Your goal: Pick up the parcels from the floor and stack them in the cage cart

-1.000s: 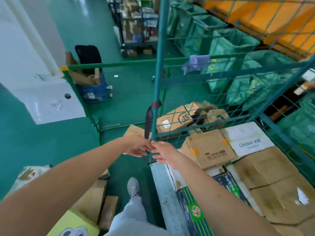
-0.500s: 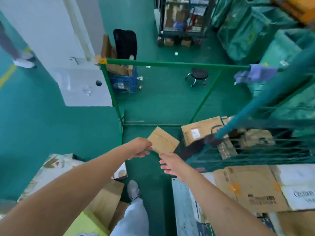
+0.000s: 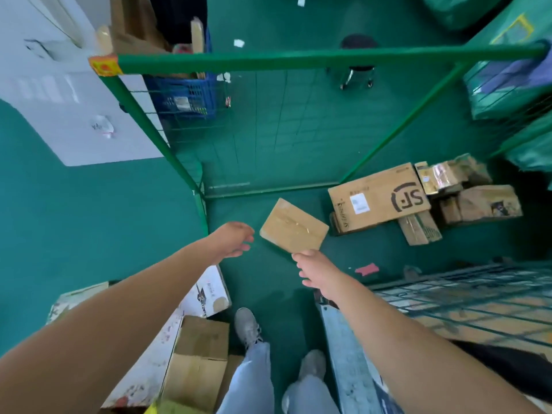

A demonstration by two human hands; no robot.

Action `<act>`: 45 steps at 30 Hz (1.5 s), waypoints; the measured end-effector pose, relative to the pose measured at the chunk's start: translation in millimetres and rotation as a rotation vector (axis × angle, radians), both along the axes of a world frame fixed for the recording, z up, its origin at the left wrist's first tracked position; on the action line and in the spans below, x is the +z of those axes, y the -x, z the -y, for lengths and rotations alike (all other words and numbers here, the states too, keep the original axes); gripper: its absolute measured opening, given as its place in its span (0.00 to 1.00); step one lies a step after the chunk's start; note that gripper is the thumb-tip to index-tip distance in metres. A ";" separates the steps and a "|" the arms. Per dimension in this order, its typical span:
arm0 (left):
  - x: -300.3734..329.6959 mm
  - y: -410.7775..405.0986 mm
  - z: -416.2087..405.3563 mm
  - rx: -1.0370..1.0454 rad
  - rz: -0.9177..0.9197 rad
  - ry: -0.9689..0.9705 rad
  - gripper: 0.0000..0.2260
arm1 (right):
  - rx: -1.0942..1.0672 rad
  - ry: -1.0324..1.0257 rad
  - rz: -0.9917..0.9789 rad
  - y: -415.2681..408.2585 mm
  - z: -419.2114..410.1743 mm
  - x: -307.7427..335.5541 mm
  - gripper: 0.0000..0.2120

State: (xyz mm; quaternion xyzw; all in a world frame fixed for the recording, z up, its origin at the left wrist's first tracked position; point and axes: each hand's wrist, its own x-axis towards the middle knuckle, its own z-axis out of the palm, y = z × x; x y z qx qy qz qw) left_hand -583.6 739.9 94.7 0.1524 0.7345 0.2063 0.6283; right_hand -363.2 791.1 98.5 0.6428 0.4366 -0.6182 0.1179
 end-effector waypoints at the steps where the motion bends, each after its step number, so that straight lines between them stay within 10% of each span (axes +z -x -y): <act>1: -10.9 3.3 -6.5 -0.011 0.006 0.009 0.09 | -0.017 0.010 0.015 0.7 -7.3 -10.8 0.21; 27: -498.9 -30.4 -157.5 -0.068 -0.119 0.170 0.28 | -0.299 0.077 0.240 -63.4 -138.5 -500.3 0.16; 37: -575.9 -38.8 -182.8 -0.043 -0.234 0.190 0.31 | -0.540 0.098 0.238 -68.4 -151.6 -561.7 0.26; 45: -517.3 -8.6 -153.3 0.037 -0.214 0.296 0.32 | -0.528 0.133 0.196 -44.6 -134.6 -496.1 0.23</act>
